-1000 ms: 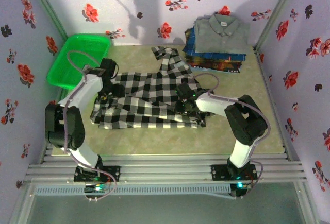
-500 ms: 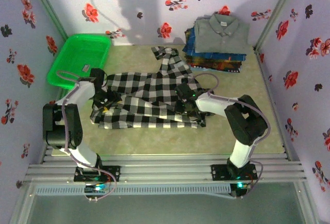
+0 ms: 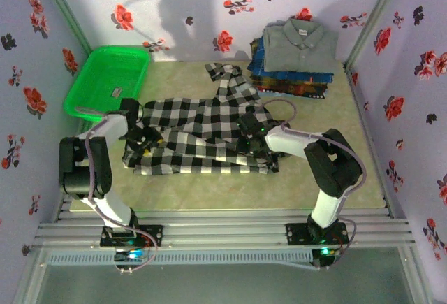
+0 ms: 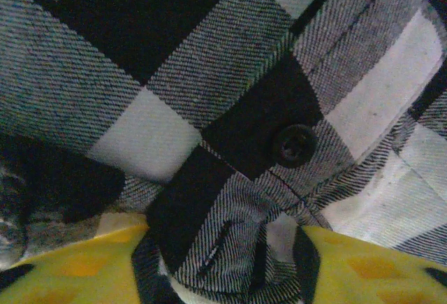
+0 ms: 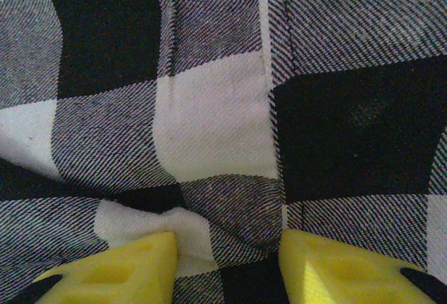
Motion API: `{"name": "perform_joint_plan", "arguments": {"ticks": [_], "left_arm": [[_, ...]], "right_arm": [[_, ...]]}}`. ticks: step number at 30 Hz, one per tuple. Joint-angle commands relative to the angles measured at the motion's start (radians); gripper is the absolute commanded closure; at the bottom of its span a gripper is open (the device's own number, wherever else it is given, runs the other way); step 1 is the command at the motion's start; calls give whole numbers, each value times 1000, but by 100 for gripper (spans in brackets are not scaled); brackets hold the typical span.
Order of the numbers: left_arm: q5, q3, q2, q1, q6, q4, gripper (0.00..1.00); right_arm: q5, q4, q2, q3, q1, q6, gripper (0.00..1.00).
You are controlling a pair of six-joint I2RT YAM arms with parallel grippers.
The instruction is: Fold and stack the long sleeve shirts
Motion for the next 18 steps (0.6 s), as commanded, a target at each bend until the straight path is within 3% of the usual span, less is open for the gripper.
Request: {"name": "perform_joint_plan", "arguments": {"ticks": [1,5,12,18], "left_arm": [[-10,-12,-11,10,-29,27,56],[-16,13,-48,12,-20,6,75],[-55,-2,-161,13,31,-77,94],[-93,-45,-329,13,34,-162,98]], "right_arm": [[-26,-50,59,-33,15,1,54],[-26,-51,63,-30,15,1,54],[-23,-55,73,-24,14,-1,55],[-19,-67,85,-8,15,3,55]]}}
